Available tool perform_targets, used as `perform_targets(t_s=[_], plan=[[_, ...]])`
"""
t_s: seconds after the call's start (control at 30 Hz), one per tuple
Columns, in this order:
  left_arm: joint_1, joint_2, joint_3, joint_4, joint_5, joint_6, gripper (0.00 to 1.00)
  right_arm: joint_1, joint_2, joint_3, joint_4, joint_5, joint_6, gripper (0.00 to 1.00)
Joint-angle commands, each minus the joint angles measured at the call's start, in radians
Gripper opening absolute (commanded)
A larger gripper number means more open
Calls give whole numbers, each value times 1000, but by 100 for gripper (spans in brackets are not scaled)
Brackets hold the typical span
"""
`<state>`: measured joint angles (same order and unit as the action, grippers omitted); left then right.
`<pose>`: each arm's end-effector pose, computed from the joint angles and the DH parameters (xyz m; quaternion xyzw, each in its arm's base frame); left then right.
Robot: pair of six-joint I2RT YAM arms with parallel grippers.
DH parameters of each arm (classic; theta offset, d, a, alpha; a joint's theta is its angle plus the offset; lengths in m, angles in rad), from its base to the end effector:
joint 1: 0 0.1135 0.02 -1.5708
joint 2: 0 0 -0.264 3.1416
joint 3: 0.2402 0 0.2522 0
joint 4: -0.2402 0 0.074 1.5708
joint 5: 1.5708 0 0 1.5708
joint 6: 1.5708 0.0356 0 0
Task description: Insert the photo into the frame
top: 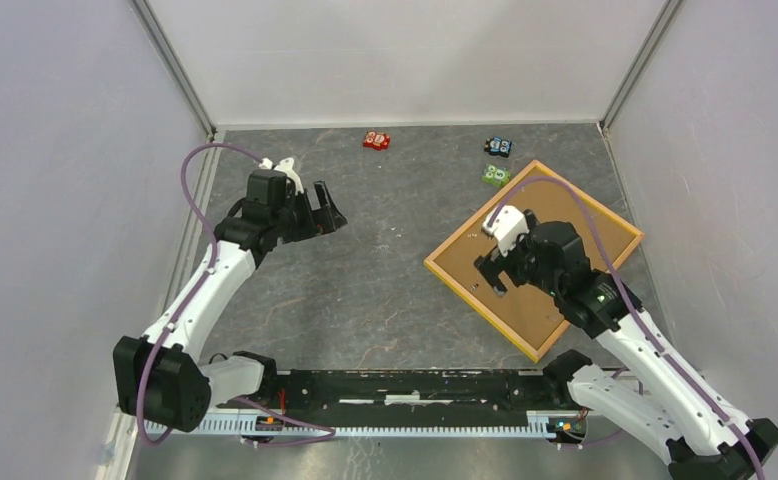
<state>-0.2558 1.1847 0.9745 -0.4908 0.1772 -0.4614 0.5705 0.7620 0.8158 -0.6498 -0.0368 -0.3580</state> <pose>0.2461 -0.0708 0.2953 -0.0556 0.9024 -0.2224 0.3648 0.1349 0.0881 0.3073 -0.4032 0.7860 0.0658 0.4639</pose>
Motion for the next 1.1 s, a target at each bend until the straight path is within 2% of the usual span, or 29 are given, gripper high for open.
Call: perform_targets(t_s=[0.0,0.13,0.23,0.33,0.43,0.53,0.63,0.77,0.87,1.0,1.07], plan=[[-6,34,-2,55,101,1,100,-8,54,-76,226,267,533,98],[-22,64,-13,80,214,-49,100,-25,141,-178,303,179,648,98],[-41,84,-47,111,267,-86,100,-65,207,-203,319,197,776,98],[-73,108,-93,160,314,-139,100,-100,240,-224,403,187,860,96],[-112,111,-135,203,342,-186,100,-100,292,-246,473,71,822,93],[-134,86,-169,220,329,-206,100,-101,398,-198,352,40,715,88],[-137,58,-196,218,324,-206,100,-94,425,-202,269,39,643,84],[-140,40,-211,189,306,-186,100,-76,412,-231,201,39,608,79],[-140,32,-213,169,292,-175,100,-45,416,-263,189,39,633,71],[-140,6,-216,144,261,-171,100,69,426,-328,305,-50,769,70],[-139,-10,-214,120,231,-168,100,104,446,-376,463,-102,889,71]])
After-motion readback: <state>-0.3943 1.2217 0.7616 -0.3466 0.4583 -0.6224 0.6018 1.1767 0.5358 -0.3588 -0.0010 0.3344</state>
